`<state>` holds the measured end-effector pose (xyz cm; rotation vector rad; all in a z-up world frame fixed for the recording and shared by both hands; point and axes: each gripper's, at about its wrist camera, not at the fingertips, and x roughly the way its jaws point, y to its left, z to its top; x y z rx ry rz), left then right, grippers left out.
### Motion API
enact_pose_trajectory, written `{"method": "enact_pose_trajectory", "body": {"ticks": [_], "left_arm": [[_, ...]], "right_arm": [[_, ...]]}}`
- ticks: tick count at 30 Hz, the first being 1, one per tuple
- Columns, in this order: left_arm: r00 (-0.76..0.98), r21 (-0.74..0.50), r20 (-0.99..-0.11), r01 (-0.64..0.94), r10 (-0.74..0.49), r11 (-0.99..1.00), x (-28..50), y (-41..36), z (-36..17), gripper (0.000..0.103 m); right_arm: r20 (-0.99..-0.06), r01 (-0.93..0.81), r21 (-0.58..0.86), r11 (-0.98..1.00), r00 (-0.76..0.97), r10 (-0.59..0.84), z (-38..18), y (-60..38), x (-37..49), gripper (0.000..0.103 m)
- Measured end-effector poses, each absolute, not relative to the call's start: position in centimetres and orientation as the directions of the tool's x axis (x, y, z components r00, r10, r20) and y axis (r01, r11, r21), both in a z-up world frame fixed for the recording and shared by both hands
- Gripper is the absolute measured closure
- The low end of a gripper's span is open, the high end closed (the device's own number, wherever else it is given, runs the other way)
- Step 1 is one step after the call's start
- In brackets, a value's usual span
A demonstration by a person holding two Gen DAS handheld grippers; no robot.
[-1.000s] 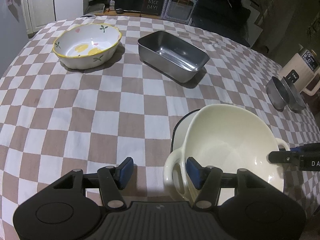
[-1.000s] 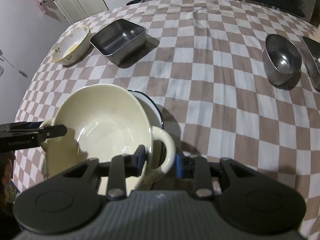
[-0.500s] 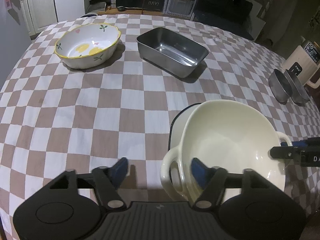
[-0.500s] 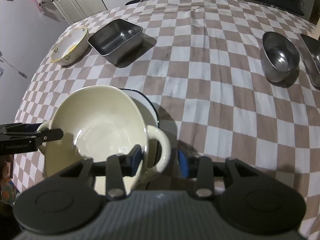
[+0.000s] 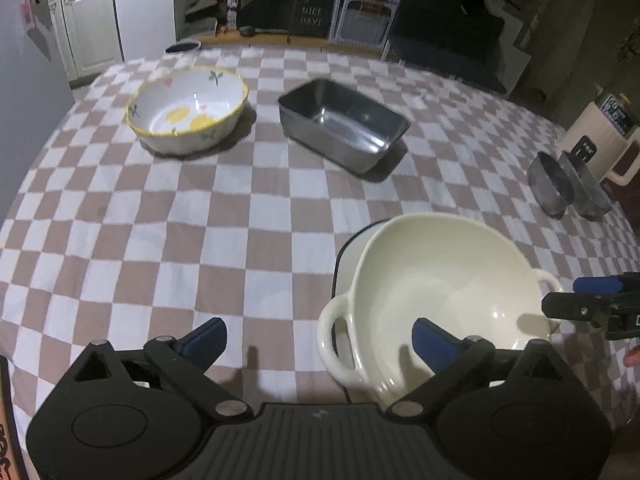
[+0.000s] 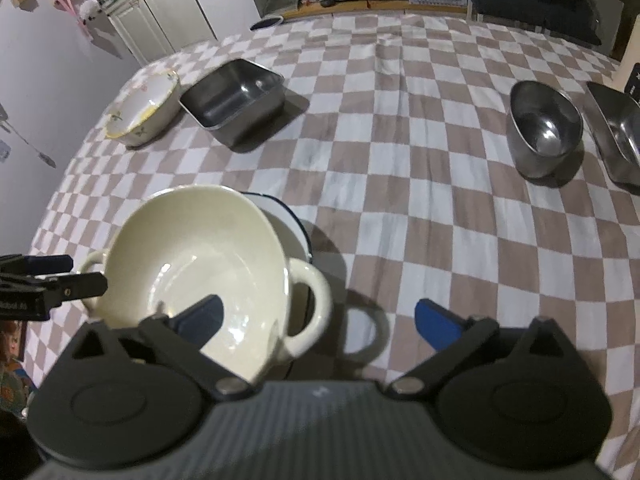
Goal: Organize plates and bowls
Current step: 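Move both grippers to the yellow-rimmed lemon-print bowl and grasp its rim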
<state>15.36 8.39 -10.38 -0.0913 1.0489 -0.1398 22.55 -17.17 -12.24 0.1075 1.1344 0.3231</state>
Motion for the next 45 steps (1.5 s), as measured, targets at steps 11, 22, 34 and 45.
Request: {"method": "enact_pose_trajectory", "body": {"ticks": [11, 22, 34, 45], "left_arm": [[0.656, -0.132, -0.741, 0.065, -0.142, 0.989, 13.9, 9.1, -4.4, 0.002], [0.786, -0.236, -0.610, -0.061, -0.099, 0.970, 13.9, 14.2, -0.7, 0.001], [0.844, -0.407, -0.535, -0.226, -0.031, 0.885, 17.4, 22.2, -2.8, 0.011], [0.815, -0.443, -0.578, -0.275, -0.038, 0.853, 25.1, 26.1, -7.2, 0.055]], "right_arm": [[-0.766, -0.221, 0.294, 0.930, 0.528, 0.368, -7.6, -17.1, 21.6, 0.000], [-0.607, -0.309, 0.369, 0.877, 0.634, 0.479, -3.1, -14.6, 23.3, 0.000], [-0.525, -0.400, 0.417, 0.816, 0.627, 0.576, -2.7, -6.0, 30.2, 0.001], [-0.598, -0.354, 0.490, 0.796, 0.528, 0.603, -6.3, 2.5, 38.8, 0.057]]}}
